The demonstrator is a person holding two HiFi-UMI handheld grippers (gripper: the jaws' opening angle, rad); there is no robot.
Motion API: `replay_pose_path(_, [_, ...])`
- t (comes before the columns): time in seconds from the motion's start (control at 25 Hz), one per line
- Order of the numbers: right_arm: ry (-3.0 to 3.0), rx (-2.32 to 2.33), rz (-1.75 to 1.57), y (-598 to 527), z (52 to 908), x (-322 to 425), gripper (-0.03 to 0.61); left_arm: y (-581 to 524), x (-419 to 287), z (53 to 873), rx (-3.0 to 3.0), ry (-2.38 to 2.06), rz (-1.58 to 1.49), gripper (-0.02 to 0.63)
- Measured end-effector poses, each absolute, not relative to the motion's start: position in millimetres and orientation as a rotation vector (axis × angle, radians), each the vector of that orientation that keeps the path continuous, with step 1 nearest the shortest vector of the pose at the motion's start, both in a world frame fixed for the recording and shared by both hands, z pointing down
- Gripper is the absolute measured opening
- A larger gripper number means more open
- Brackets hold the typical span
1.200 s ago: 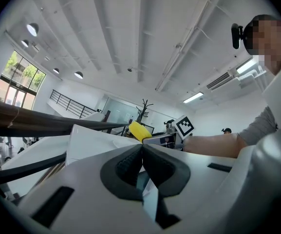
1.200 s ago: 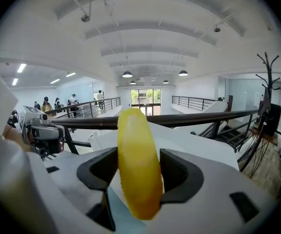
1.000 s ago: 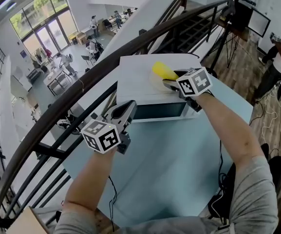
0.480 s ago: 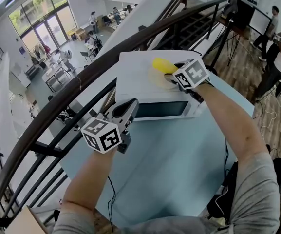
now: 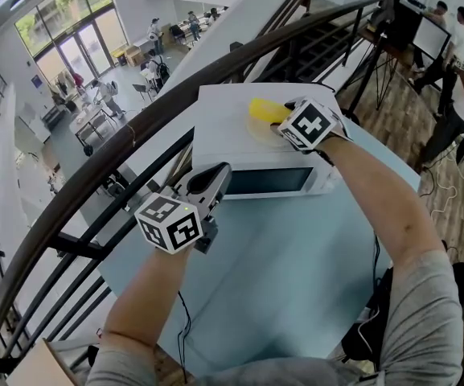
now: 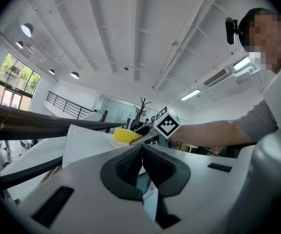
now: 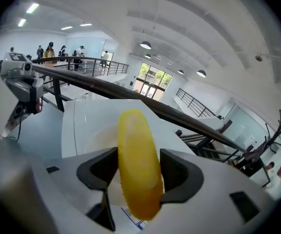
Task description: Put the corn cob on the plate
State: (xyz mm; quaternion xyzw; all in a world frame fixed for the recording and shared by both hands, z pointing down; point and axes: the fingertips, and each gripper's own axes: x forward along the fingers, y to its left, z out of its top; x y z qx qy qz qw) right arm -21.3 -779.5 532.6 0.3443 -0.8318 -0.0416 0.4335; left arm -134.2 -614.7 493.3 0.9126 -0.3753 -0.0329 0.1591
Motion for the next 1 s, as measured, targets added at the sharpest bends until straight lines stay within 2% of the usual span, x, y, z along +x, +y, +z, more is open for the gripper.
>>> replay_pose_path(0.4, [-2.022, 0.821, -0.117, -782, 543, -23, 0.275, -613, -134, 494, 2.628, -1.074, -0.083, 0.018])
replay_pose_path(1.0, [-2.113, 0.802, -0.121, -778, 533, -32, 0.31, -610, -134, 493, 2.628, -1.074, -0.089, 0.018])
